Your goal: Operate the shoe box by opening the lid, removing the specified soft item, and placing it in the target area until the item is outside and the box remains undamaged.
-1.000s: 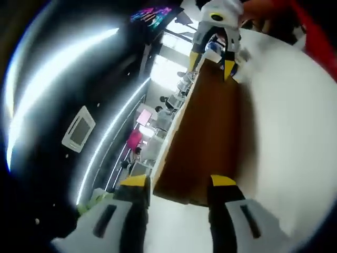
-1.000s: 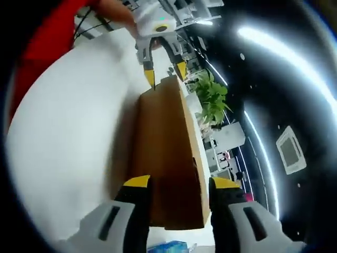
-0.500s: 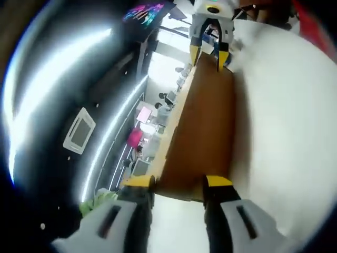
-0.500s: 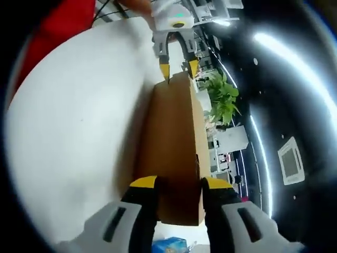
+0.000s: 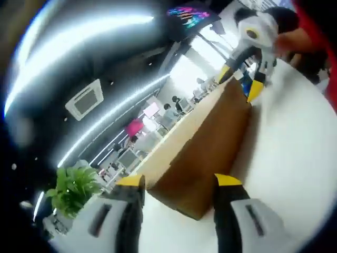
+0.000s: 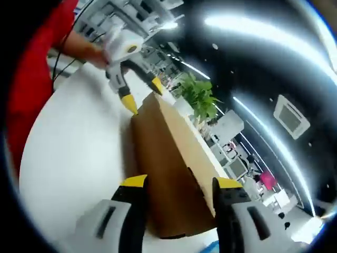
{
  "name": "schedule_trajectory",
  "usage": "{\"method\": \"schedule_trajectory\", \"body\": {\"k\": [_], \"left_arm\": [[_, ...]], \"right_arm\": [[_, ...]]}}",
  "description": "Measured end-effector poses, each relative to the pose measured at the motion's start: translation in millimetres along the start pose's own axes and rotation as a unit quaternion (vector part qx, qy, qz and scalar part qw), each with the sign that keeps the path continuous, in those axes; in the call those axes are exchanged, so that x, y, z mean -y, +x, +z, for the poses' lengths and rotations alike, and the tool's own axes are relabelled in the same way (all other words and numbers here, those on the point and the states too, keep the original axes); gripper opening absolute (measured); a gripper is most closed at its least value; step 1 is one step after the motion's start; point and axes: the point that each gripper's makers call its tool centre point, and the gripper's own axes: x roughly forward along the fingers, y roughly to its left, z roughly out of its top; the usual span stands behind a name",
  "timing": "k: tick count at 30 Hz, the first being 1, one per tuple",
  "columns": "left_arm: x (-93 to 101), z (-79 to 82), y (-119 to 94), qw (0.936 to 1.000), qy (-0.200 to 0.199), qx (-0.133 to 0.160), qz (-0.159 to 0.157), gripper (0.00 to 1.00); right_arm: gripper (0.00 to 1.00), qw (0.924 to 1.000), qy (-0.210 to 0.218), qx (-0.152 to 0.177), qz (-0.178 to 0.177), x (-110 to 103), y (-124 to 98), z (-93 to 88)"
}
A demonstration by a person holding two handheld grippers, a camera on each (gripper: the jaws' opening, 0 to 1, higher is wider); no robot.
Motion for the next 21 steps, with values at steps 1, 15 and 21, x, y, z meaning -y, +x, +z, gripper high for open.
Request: {"method": "schedule_trajectory", "body": {"k": [1, 15, 21], "left_arm": [[-5.5, 1.1, -0.5, 0.9996, -0.025, 0.002, 0.014, 0.71], [-7.1, 7.1, -3.0, 0.9547, -0.295, 0.030, -0.020, 0.86], [-6.2, -7.8, 5.7, 0.9651, -0.261, 0.011, -0.016, 0.85]], "right_arm": [[0.68, 0.9996, 0.025, -0.006, -0.010, 1.4, 0.4, -1.7], [0.82, 0.9535, 0.289, -0.029, -0.082, 23.6, -2.6, -27.7], [0.82, 0.9524, 0.293, -0.036, -0.076, 17.5, 1.7, -32.1]]}}
